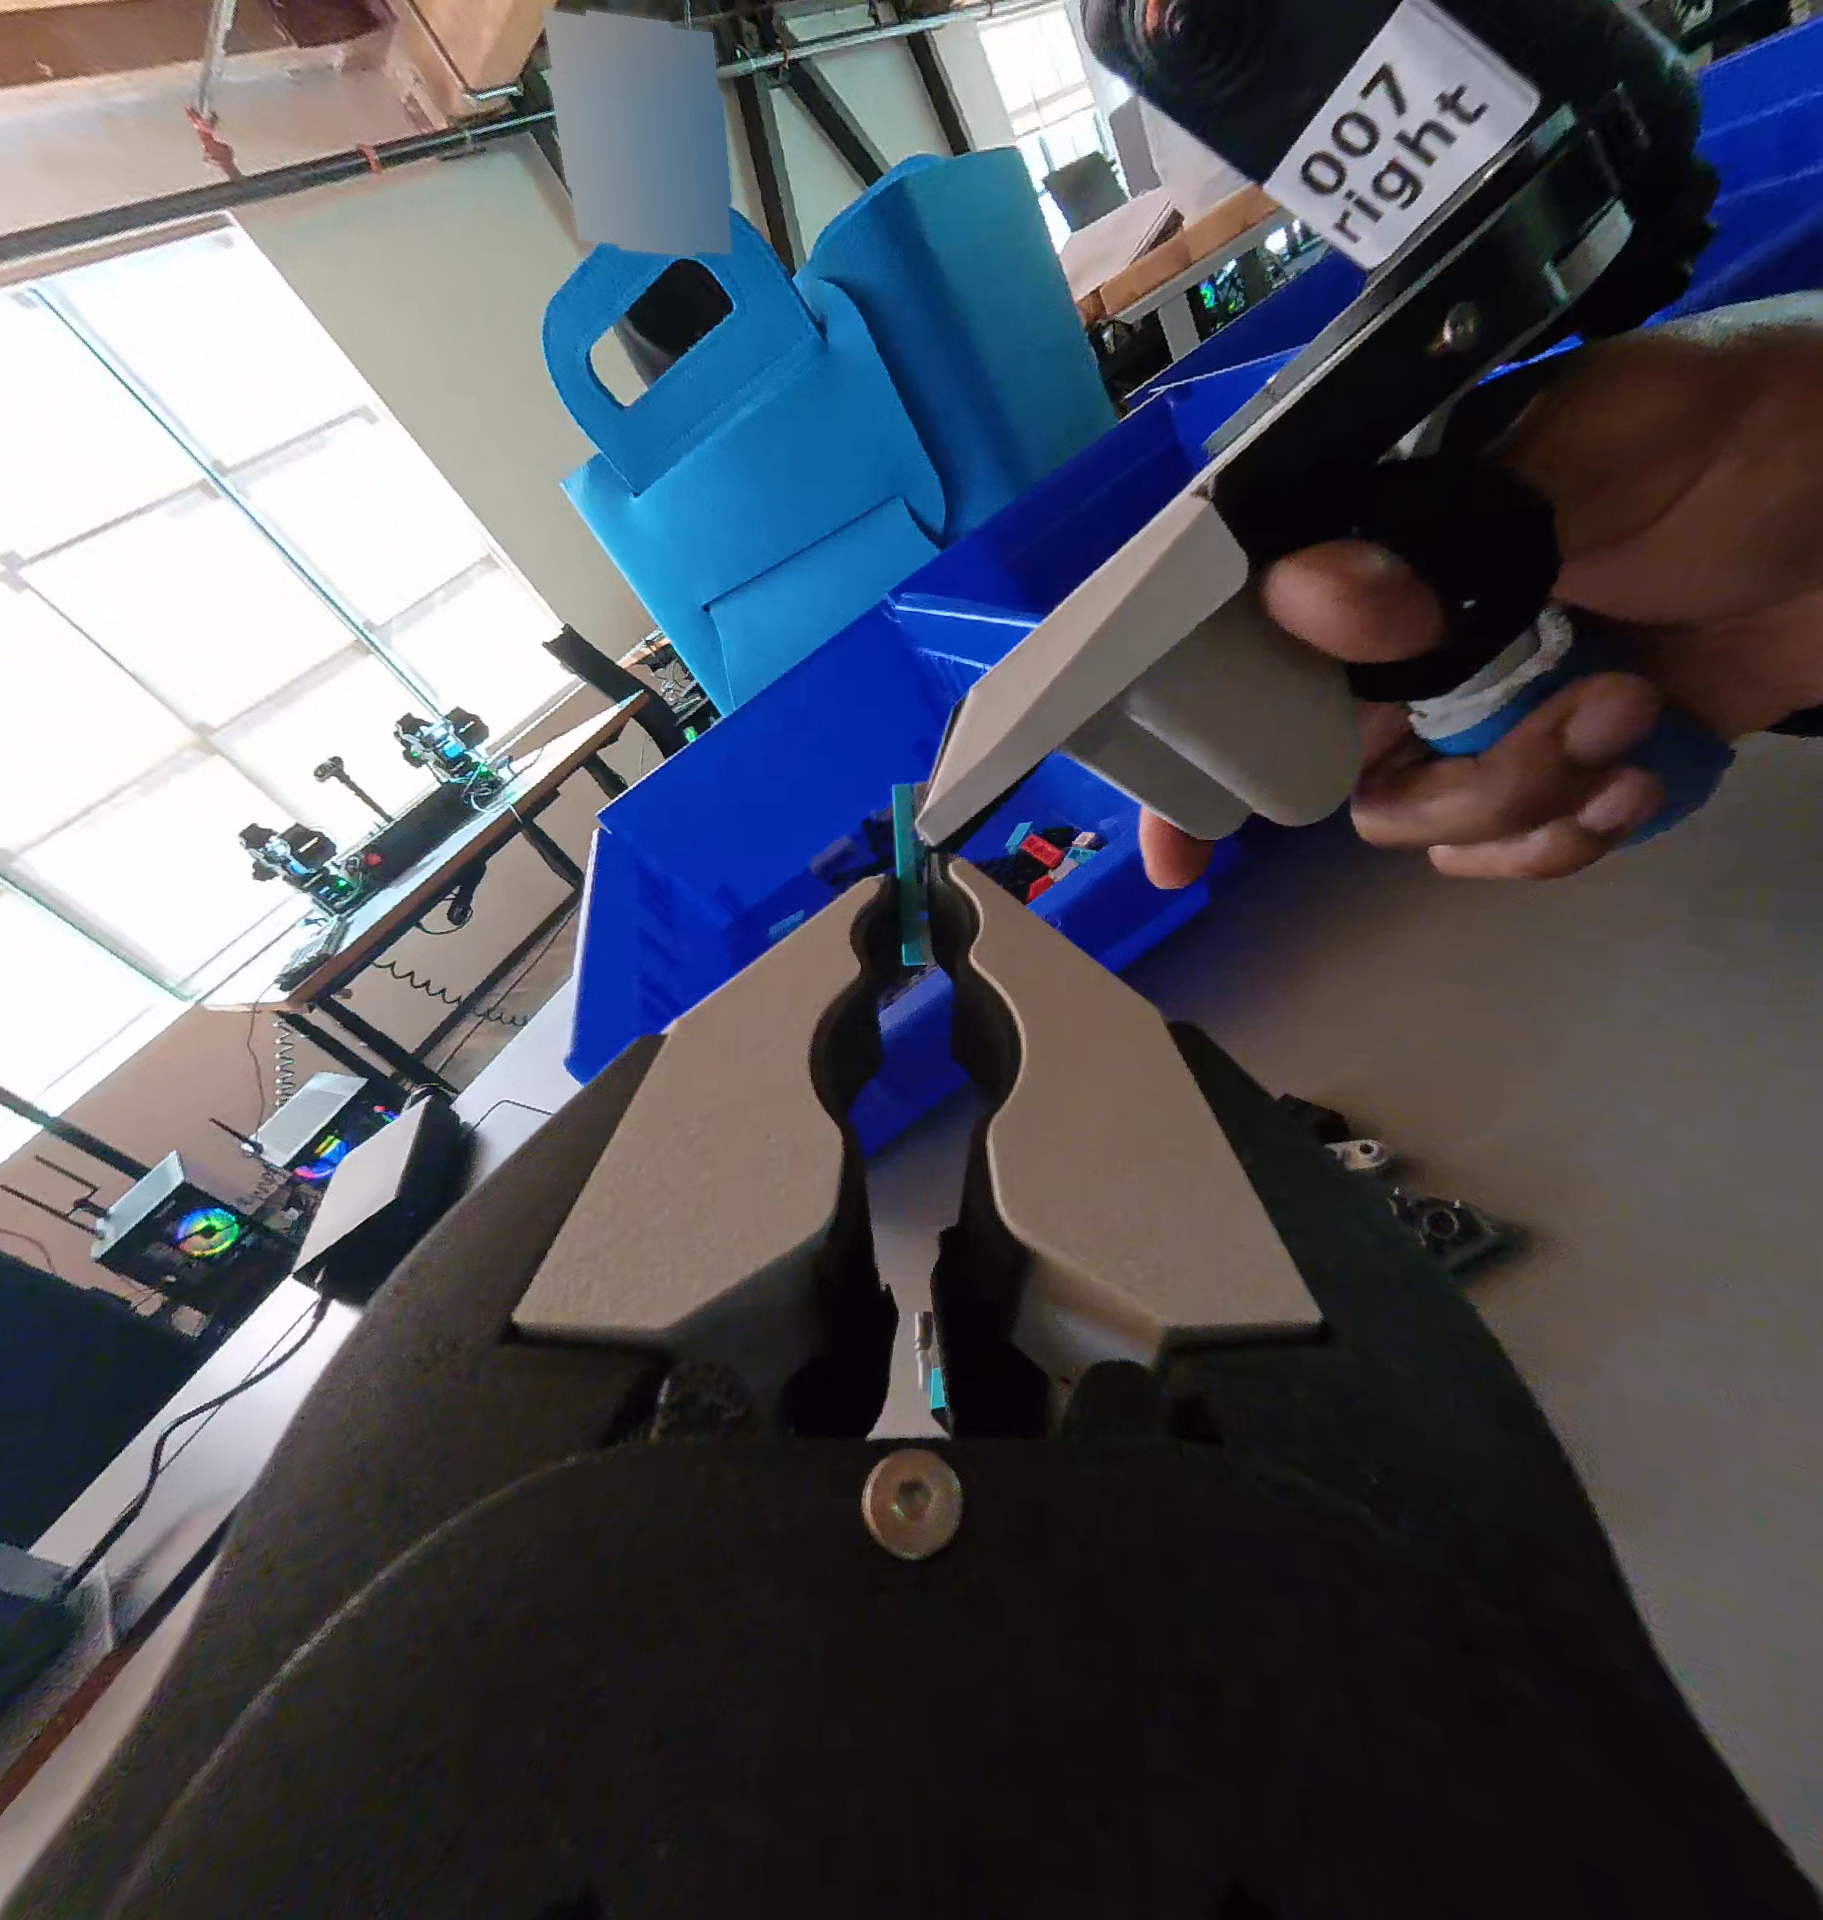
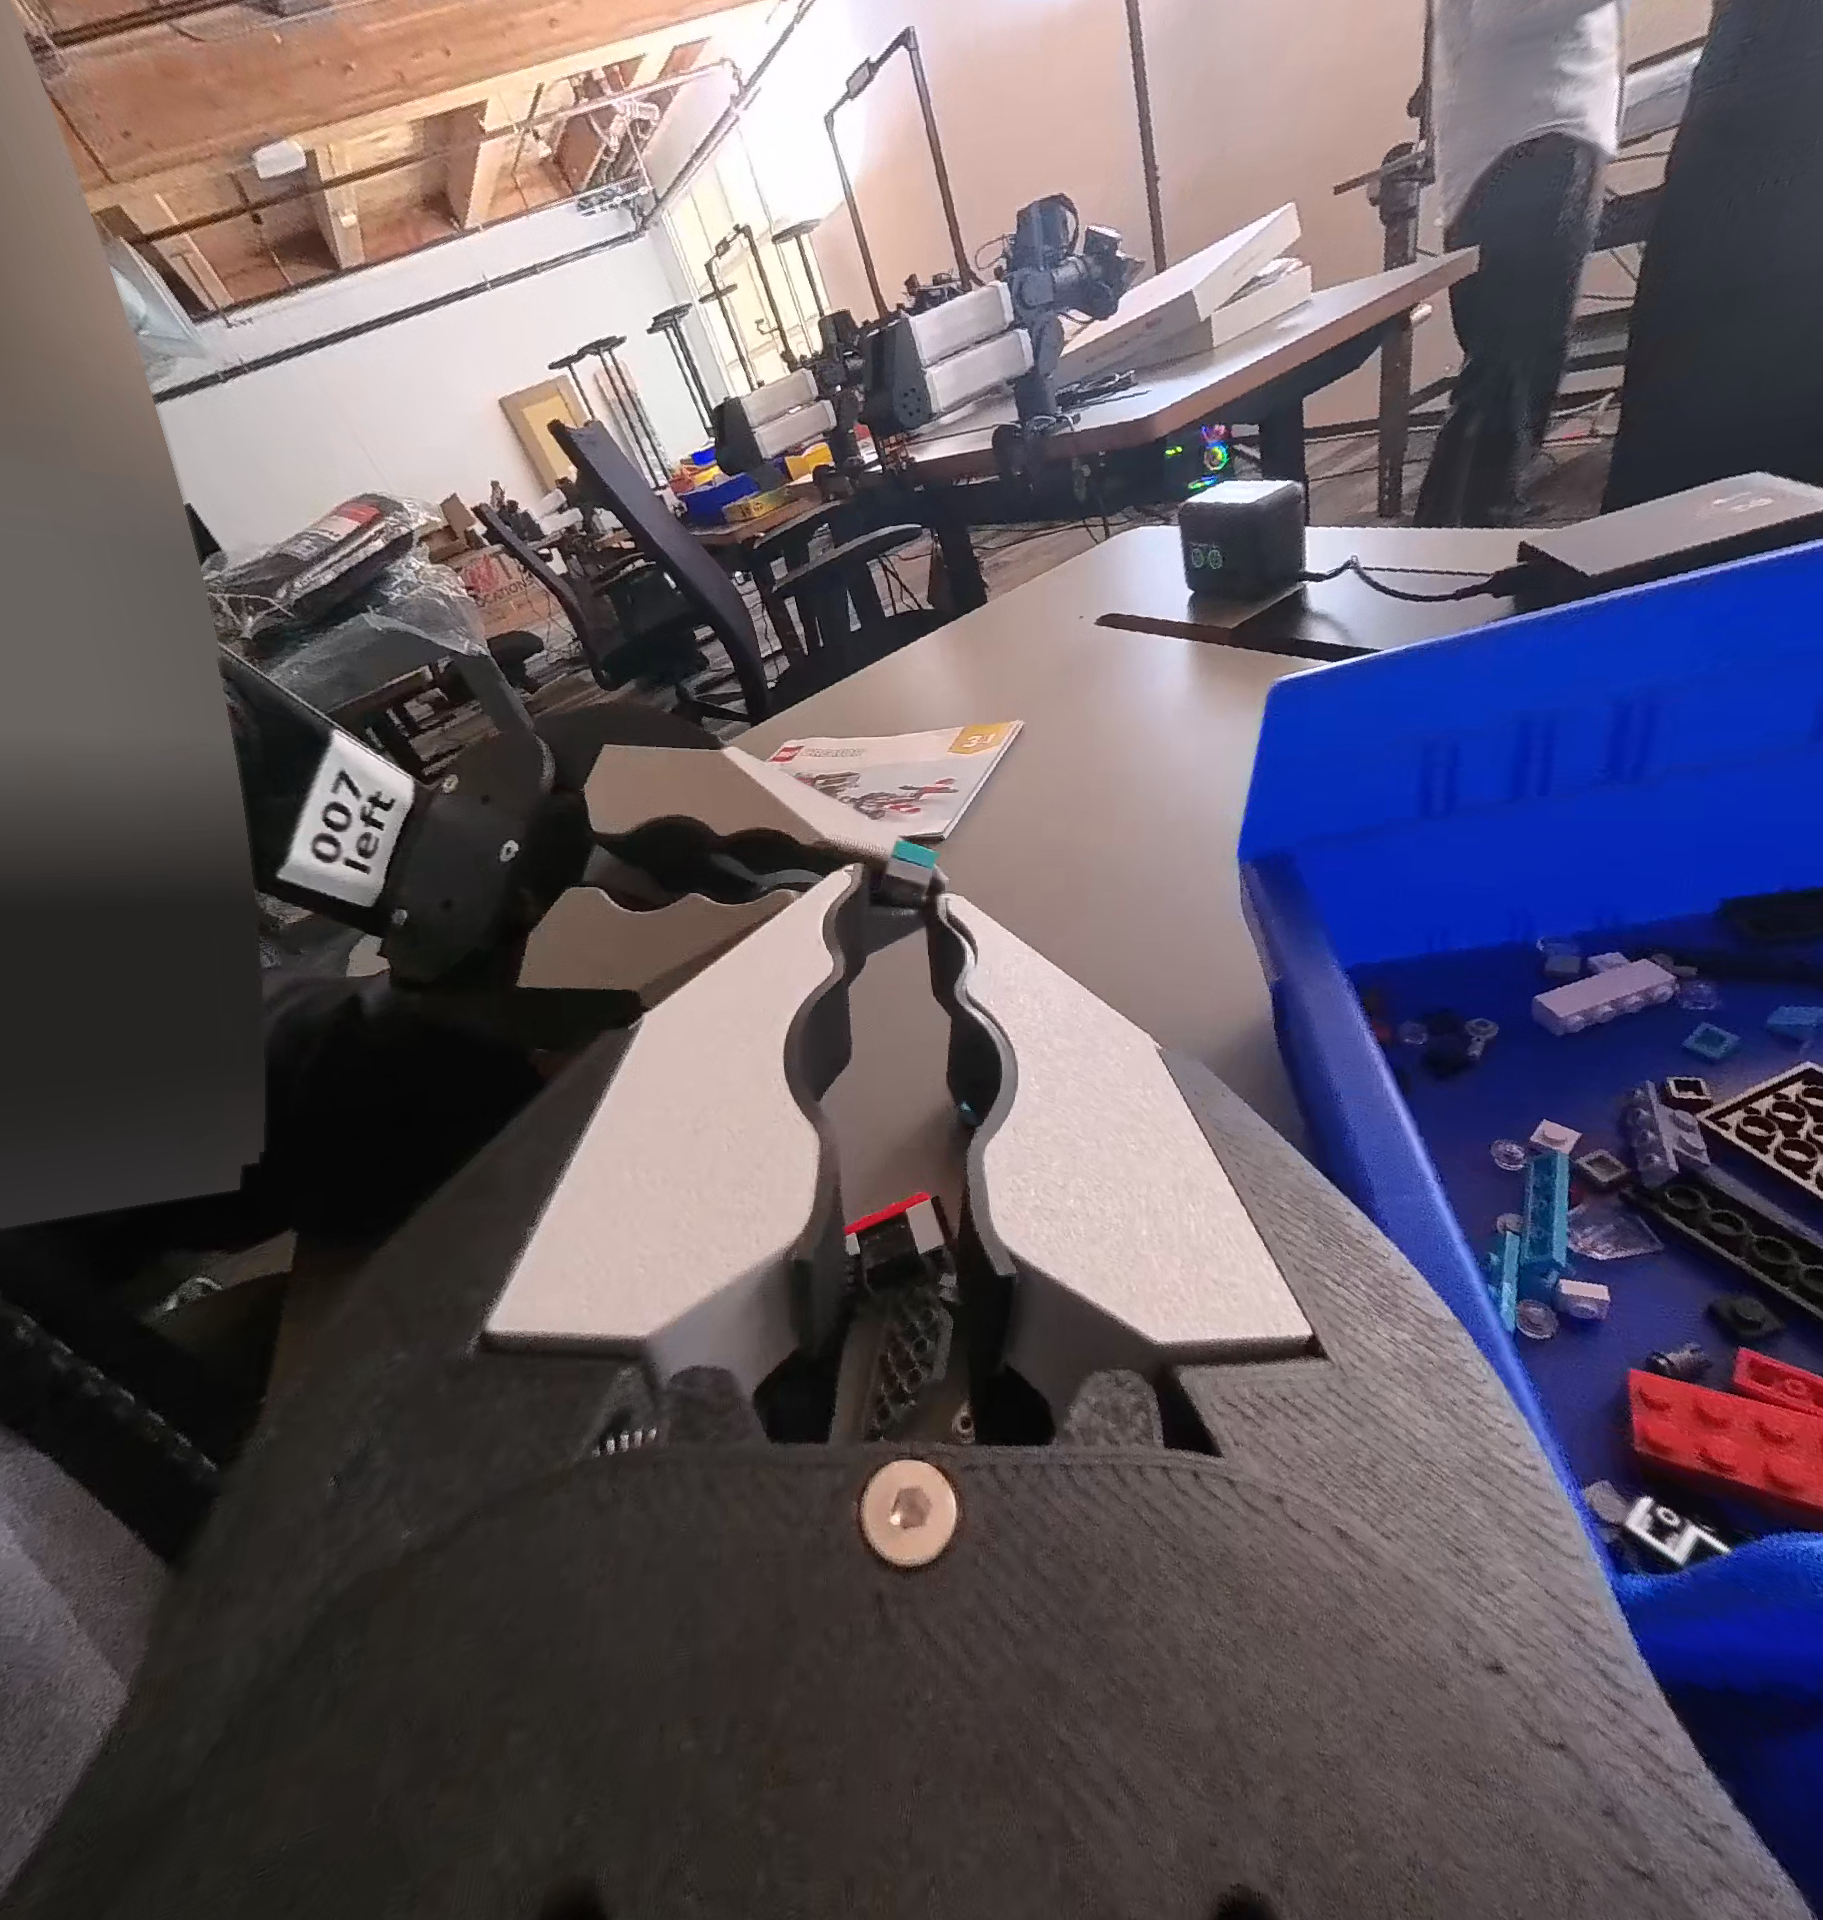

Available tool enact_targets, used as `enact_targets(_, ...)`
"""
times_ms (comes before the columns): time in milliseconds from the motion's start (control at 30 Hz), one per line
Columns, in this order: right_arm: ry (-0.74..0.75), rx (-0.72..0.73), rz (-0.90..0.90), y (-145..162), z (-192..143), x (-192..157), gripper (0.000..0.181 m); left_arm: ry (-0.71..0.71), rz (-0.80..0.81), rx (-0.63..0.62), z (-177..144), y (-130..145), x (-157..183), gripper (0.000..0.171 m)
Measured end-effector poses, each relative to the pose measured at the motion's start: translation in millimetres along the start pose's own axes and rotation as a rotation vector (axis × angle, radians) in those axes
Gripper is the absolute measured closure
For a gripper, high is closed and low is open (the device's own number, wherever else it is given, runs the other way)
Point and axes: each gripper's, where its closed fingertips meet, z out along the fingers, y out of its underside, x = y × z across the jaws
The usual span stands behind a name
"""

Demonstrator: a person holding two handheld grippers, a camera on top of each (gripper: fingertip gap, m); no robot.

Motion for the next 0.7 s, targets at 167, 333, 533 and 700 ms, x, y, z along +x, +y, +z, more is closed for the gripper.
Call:
enact_targets(167,0.028,0.010,-0.015,-0.6,-0.3,-0.2,0.171,-0.017,0.039,-0.001,-0.2,-0.3,0.2,0.166)
enact_targets(333,0.046,0.017,-0.018,-0.5,-0.5,0.3,0.172,-0.028,0.078,-0.001,-0.1,-0.8,1.8,0.167)
enact_targets(533,0.045,0.040,-0.093,-3.3,-1.8,-3.3,0.173,-0.019,0.069,0.019,-1.9,-4.8,2.0,0.167)
enact_targets(700,0.043,0.059,-0.230,-7.7,-3.9,-9.8,0.173,0.033,-0.021,0.072,-5.0,-12.2,2.7,0.167)
